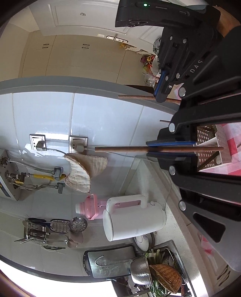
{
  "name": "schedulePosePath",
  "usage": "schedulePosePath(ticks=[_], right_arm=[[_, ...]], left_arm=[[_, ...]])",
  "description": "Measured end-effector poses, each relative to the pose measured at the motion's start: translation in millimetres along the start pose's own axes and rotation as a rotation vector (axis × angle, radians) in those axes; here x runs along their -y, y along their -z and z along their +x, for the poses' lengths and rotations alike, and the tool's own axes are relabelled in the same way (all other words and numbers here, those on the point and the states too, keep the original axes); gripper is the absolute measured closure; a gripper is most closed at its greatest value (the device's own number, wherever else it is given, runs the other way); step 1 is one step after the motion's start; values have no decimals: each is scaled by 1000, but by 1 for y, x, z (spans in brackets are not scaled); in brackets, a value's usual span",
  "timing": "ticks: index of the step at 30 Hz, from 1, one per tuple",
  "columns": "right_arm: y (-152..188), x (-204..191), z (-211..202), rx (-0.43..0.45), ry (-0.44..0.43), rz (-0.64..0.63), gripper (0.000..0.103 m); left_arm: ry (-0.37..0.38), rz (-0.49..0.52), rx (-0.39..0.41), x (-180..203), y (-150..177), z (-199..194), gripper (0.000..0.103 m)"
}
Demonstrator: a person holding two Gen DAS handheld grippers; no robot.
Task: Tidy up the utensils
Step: 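Lower the chopsticks into the basket and open both tools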
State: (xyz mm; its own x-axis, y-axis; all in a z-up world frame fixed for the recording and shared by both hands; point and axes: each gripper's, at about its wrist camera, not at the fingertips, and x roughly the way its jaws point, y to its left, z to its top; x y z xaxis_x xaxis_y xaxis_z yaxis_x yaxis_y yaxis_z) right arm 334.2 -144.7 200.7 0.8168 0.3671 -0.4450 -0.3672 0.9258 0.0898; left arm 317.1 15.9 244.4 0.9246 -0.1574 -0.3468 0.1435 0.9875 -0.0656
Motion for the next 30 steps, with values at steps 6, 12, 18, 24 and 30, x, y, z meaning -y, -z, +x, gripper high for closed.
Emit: schedulePosePath(ticks=[6,12,18,24,30], right_arm=[[-10,5,21,21,10,12,94],[-5,10,49,9,19,32,94],[11,15,74,-24,19,47,94],[28,13,91,-60,9,46,94],[43,13,103,-104,0,58,94]], left_arm=[[-13,-22,-9,-13,1,28,97],[-19,-41,-31,-22,10,54,97],[-13,-45,-54,-22,24,77,97],[-12,-46,-98,-21,44,97,97],[-8,-43,-168,-21,64,114,97]])
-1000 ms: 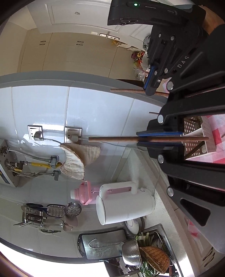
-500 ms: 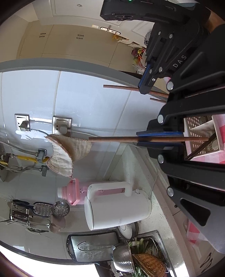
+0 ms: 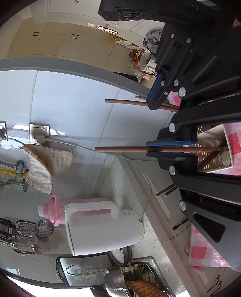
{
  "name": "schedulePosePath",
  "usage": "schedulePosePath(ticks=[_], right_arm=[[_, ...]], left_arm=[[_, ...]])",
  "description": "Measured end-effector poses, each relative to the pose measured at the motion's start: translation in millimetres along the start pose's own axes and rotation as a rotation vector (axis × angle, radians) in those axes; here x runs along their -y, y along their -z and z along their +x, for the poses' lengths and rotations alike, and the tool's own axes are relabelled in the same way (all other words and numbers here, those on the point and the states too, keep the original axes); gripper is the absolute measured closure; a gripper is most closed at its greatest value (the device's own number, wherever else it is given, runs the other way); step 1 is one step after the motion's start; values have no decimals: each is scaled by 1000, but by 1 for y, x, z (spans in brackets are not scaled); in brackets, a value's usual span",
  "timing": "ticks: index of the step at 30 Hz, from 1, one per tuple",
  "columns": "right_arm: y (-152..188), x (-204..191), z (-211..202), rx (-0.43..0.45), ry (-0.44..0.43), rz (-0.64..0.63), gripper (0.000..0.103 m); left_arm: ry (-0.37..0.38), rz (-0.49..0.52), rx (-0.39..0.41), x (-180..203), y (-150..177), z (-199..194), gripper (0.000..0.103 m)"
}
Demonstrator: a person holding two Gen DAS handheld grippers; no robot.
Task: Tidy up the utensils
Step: 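Lower the chopsticks into the basket and open both tools, then move both open tools back toward the last two chopsticks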
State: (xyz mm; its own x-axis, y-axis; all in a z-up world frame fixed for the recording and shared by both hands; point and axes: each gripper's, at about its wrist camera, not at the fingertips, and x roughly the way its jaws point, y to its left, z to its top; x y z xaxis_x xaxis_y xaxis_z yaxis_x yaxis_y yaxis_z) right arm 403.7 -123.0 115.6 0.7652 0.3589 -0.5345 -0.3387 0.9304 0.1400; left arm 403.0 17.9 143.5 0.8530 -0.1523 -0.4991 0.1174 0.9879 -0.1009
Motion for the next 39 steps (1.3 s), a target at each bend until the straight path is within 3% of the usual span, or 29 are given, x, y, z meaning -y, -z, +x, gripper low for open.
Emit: schedulePosePath(ticks=[5,8,10,11,13,19,23,29,32,35,39], right_arm=[[8,1,11,-48,9,-2,93],[7,0,12,-65,23,-16,90],[5,0,7,-52,30,-17,83],[3,0,3,-43,32,-16,68],[0,0,-8,-9,42,-24,51],[-2,7,-48,51,63,-13,50],[10,10,-81,89,59,9,41],[66,6,-123,96,27,-1,27],[114,4,-126,37,-2,5,23],[166,7,-118,-45,34,3,22],[225,22,-104,-171,62,9,22]], left_arm=[[29,-20,-124,-5,10,23,97],[9,-31,-148,-11,14,29,92],[7,-36,-139,-13,15,25,90],[5,-37,-132,-14,14,23,85],[-2,-35,-110,-15,13,15,80],[-9,-59,-44,-23,13,-20,79],[-13,-74,14,-27,25,-54,71],[-24,-109,36,-31,73,-96,59],[-53,-130,11,-35,111,-107,51],[-76,-160,-53,-38,158,-110,50],[-49,-205,-153,-36,215,-102,51]])
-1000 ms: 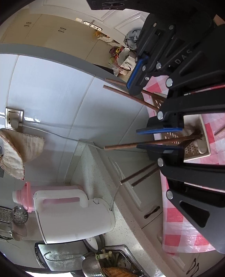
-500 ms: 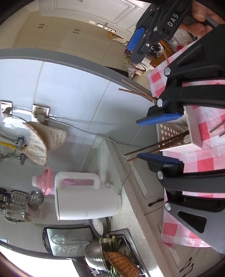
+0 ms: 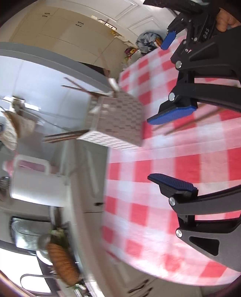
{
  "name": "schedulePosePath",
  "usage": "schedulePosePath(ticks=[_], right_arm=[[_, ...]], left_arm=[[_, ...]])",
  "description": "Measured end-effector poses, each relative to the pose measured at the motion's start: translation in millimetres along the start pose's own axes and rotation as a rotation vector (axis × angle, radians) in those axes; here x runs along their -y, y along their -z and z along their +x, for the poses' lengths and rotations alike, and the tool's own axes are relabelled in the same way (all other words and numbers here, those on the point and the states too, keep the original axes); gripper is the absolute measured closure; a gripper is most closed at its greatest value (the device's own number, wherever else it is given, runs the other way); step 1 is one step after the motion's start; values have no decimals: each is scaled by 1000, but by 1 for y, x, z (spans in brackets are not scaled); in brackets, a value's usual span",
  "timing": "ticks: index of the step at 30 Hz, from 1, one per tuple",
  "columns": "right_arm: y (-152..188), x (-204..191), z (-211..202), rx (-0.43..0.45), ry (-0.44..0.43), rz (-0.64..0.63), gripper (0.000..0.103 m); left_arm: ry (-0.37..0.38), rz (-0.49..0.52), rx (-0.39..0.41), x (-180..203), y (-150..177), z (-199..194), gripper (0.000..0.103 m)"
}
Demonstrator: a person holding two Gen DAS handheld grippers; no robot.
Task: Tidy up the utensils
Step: 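Move both open tools back toward the last two chopsticks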
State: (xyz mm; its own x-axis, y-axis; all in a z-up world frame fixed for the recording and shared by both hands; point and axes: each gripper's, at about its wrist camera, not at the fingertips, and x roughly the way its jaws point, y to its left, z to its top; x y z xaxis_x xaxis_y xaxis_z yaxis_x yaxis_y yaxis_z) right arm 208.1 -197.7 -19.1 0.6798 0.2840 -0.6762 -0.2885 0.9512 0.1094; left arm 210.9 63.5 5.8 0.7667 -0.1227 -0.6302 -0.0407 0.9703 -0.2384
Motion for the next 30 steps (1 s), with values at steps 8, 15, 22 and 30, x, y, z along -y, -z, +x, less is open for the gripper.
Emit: schedulePosePath(ticks=[8,15,22,30], right_arm=[[44,40,14,-90,58,67,22],[45,49,14,-94,51,60,20],[44,51,17,-108,49,75,19],[38,18,35,-144,14,15,19]], left_arm=[[37,54,-152,36,47,46,60],[-1,112,-251,58,63,83,75],[-57,261,-251,70,66,89,92],[-74,265,-270,17,63,70,93]])
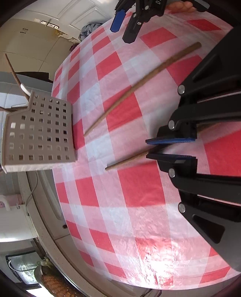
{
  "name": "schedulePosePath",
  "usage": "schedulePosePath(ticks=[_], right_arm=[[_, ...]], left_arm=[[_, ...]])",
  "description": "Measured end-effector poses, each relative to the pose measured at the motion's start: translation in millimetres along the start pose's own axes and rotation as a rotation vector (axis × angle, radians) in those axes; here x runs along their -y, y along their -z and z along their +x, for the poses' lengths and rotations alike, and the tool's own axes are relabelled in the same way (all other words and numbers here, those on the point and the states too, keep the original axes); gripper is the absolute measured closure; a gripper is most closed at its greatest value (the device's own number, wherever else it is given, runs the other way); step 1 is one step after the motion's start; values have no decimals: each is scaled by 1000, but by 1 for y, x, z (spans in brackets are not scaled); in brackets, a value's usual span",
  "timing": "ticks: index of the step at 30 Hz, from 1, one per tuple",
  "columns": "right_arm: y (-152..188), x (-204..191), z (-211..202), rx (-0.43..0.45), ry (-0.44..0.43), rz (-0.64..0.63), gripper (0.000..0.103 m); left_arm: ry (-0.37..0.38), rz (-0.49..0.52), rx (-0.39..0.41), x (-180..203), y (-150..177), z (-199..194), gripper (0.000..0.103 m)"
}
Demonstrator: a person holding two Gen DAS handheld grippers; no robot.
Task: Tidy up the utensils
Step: 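Move both open tools back toward the last two chopsticks, then close the left tool on a chopstick while the right tool grasps the other chopstick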
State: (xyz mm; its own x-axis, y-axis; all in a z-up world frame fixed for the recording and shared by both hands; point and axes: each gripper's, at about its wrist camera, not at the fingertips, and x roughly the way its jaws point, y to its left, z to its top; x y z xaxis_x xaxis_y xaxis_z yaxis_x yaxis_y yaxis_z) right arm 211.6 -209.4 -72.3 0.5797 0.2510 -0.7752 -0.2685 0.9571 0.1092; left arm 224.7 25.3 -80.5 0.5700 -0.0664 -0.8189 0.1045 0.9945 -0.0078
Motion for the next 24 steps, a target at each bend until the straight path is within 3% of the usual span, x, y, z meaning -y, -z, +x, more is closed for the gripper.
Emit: schedulePosePath(ticks=[7,10,13,18,21,24], right_arm=[[-21,-54,33,-48,-27,-113,19],[-30,-70,47,-62,-36,-145,20],[-36,-81,63,-96,-37,-159,33],[-44,-92,70,-96,-32,-180,44],[-45,-98,70,-85,-49,-199,59],[-44,-103,68,-75,-66,-211,80]], left_arm=[[-28,-56,-2,-47,12,-11,91],[0,-84,-1,-59,14,-13,91],[14,-102,5,-62,14,-14,91],[10,-108,15,-59,11,-11,84],[-20,-82,21,-55,8,-8,83],[-60,-49,21,-49,7,-5,87]])
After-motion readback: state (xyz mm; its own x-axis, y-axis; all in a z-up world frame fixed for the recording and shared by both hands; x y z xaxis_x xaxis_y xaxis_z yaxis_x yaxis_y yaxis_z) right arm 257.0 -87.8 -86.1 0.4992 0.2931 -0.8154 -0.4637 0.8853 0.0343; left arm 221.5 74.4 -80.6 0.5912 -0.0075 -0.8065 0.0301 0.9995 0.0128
